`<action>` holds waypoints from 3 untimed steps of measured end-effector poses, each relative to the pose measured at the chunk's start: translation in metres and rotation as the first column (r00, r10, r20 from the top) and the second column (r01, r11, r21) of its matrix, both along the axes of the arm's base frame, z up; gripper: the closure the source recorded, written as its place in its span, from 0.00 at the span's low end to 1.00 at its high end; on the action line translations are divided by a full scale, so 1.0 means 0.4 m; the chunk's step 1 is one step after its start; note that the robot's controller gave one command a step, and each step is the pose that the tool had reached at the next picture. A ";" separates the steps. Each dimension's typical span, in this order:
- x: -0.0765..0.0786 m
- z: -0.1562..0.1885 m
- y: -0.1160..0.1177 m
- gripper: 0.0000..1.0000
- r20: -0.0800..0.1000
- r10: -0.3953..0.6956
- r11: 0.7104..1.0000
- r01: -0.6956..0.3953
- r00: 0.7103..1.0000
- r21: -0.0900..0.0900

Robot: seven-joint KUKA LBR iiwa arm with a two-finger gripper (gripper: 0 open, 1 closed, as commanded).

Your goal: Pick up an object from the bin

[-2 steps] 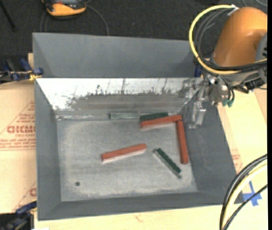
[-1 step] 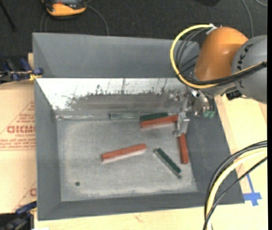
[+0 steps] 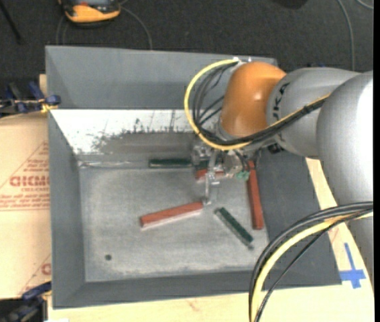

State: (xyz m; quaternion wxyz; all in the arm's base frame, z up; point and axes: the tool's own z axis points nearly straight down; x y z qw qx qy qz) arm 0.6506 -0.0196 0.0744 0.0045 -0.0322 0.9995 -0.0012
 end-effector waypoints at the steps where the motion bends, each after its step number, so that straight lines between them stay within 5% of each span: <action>1: -0.079 -0.003 -0.048 0.00 0.001 -0.085 0.996 0.085 0.996 0.005; 2: -0.150 -0.002 0.061 0.00 0.004 -0.118 0.993 0.118 0.993 0.003; 3: -0.157 -0.009 0.048 1.00 -0.003 -0.176 0.984 0.176 0.984 0.004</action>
Offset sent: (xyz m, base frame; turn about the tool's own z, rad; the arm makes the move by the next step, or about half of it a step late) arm -0.0651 0.0279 -0.0044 0.1184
